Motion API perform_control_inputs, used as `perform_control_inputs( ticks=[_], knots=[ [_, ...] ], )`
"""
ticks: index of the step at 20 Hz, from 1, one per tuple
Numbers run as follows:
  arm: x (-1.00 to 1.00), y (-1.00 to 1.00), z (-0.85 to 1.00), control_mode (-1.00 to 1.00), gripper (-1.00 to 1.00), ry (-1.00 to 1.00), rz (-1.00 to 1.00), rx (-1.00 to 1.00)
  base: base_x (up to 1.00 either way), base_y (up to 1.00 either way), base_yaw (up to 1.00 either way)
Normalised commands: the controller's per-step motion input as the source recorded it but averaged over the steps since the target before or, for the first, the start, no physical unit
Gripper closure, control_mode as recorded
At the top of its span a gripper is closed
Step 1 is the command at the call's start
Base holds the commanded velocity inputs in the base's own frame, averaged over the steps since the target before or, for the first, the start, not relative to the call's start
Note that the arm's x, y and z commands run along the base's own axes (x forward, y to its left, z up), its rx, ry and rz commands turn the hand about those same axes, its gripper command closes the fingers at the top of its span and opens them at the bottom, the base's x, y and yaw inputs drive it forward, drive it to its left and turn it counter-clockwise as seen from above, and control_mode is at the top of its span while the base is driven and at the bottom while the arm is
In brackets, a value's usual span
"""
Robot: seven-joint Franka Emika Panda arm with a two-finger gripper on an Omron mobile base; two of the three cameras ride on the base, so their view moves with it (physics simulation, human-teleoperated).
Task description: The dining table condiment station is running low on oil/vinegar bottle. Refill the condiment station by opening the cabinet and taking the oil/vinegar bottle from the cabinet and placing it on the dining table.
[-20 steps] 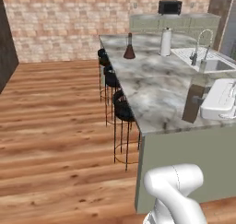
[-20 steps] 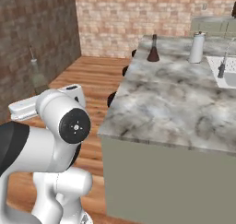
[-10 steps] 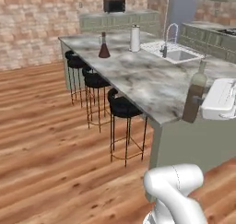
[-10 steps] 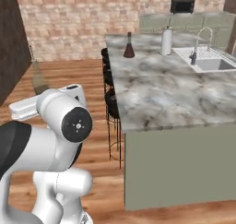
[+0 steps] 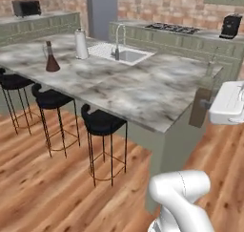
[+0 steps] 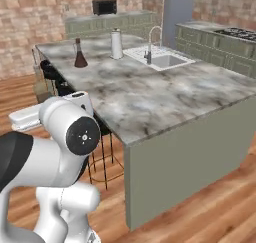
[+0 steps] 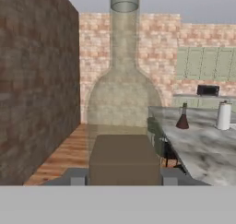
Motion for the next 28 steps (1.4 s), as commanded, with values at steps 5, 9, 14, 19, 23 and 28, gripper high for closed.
perform_control_inputs(
  ticks=[5, 9, 14, 19, 23, 28],
  knots=[
    [0.00, 0.00, 0.00, 1.00, 1.00, 0.00, 0.00, 0.00, 0.55, 1.00, -0.55],
    [0.00, 0.00, 0.00, 1.00, 1.00, 0.00, 0.00, 0.00, 0.39, 1.00, -0.47],
    [0.00, 0.00, 0.00, 1.00, 1.00, 0.00, 0.00, 0.00, 0.25, 1.00, -0.43],
    [0.00, 0.00, 0.00, 1.00, 1.00, 0.00, 0.00, 0.00, 0.10, 1.00, -0.40],
    [0.00, 0.00, 0.00, 1.00, 1.00, 0.00, 0.00, 0.00, 0.10, 1.00, -0.40],
    [0.00, 0.00, 0.00, 1.00, 1.00, 0.00, 0.00, 0.00, 0.12, 1.00, -0.40]
  ],
)
